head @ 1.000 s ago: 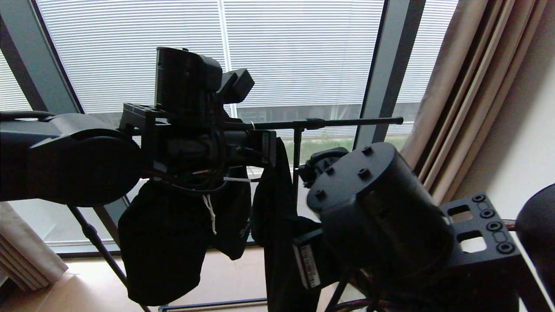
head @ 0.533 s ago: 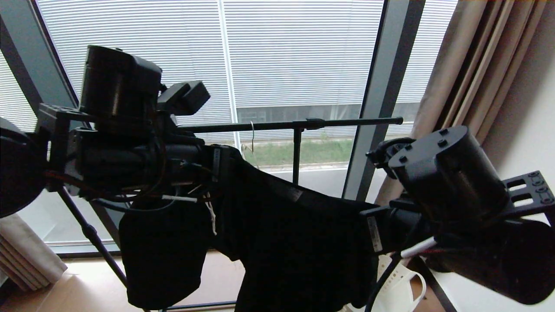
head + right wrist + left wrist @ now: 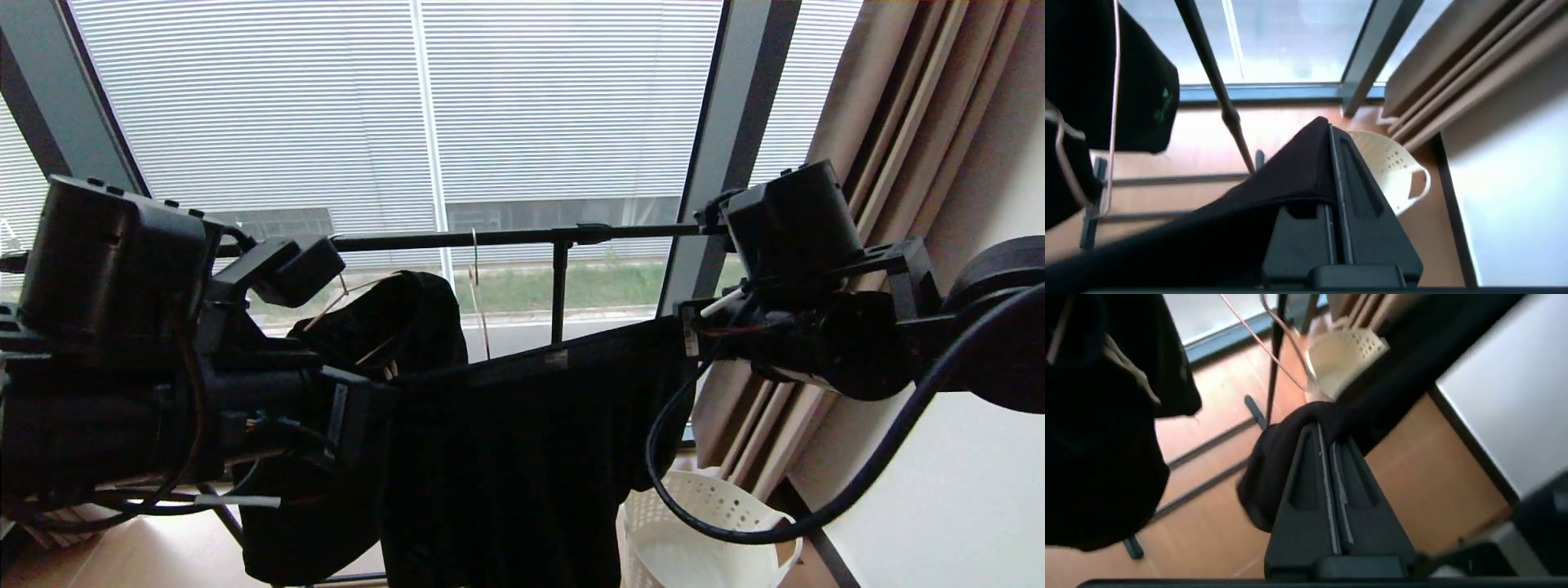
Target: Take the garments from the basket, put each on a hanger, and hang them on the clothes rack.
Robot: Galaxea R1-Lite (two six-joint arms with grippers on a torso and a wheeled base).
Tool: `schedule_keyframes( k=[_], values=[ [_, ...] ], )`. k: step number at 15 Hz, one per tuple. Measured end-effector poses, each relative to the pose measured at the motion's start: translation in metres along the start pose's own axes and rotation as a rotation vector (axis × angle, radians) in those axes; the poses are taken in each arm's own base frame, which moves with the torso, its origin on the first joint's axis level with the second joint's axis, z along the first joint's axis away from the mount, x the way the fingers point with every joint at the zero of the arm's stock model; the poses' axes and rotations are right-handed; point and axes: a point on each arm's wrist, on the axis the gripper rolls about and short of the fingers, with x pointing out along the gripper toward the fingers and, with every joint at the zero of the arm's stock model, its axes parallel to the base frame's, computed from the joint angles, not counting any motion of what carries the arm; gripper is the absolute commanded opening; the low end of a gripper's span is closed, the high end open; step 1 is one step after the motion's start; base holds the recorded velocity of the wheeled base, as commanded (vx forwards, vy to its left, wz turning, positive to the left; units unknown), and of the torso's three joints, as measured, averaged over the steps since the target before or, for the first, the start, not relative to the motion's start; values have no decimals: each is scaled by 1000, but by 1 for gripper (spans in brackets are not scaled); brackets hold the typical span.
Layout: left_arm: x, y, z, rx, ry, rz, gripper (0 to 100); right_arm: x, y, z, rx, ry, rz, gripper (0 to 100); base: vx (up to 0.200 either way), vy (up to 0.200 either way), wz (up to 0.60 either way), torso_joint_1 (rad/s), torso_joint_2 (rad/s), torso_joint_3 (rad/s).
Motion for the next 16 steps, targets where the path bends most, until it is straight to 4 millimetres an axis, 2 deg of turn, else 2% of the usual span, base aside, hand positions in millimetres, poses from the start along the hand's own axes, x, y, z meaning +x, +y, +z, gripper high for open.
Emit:
schedule_keyframes(
  k=[4, 9, 12, 16],
  values=[
    [-11, -13, -24, 40, 38, -60, 0, 16, 14, 17, 17, -30, 3, 0, 0, 0, 0, 0, 0, 0],
    [-12, -39, -44, 84, 104, -170, 0, 32, 30, 28, 37, -55, 13, 0, 0, 0, 0, 0, 0, 0],
    [-3, -58, -43, 79, 142, -228, 0, 36, 43, 29, 38, -63, 32, 0, 0, 0, 0, 0, 0, 0],
    [16, -89, -21, 81, 146, -321, 0, 31, 56, 26, 27, -57, 94, 0, 0, 0, 0, 0, 0, 0]
  ],
)
